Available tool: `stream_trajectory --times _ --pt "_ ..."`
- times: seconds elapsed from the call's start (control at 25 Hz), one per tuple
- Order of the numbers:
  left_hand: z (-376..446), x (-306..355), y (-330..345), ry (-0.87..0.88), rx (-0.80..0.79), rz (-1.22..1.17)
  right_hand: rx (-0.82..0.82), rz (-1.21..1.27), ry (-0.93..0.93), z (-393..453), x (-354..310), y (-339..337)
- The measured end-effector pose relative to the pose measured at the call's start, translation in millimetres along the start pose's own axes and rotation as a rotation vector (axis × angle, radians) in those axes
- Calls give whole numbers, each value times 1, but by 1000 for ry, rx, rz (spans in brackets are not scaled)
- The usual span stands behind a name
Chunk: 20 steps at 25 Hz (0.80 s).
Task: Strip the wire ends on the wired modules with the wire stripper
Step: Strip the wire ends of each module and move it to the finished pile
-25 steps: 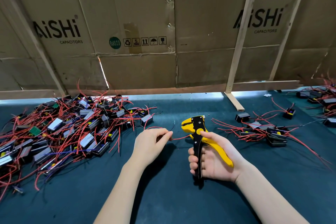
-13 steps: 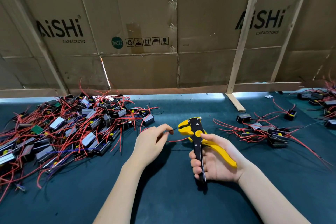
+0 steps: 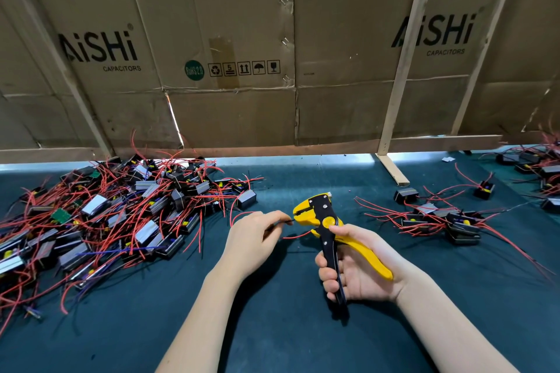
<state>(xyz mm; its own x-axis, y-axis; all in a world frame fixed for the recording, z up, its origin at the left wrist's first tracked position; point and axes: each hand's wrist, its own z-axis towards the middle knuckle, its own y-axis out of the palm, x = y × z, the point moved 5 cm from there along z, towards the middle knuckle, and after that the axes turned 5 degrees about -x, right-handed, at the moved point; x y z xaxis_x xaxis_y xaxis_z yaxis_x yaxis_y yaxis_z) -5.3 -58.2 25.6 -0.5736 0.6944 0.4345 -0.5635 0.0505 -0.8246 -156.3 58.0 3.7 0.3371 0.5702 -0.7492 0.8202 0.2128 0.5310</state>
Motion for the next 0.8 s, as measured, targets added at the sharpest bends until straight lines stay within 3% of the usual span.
stream_trajectory --times 0.24,0.48,0.68,0.8 --pt "-1 0 -1 2 -6 -4 48 -5 22 0 1 -1" --pt "0 1 -1 2 -1 -12 205 56 -33 1 -4 -7" --pt "-2 0 -4 -13 -45 -48 108 155 -62 3 2 -1" --pt "-3 -8 -8 -30 -72 71 146 250 -72 3 2 -2"
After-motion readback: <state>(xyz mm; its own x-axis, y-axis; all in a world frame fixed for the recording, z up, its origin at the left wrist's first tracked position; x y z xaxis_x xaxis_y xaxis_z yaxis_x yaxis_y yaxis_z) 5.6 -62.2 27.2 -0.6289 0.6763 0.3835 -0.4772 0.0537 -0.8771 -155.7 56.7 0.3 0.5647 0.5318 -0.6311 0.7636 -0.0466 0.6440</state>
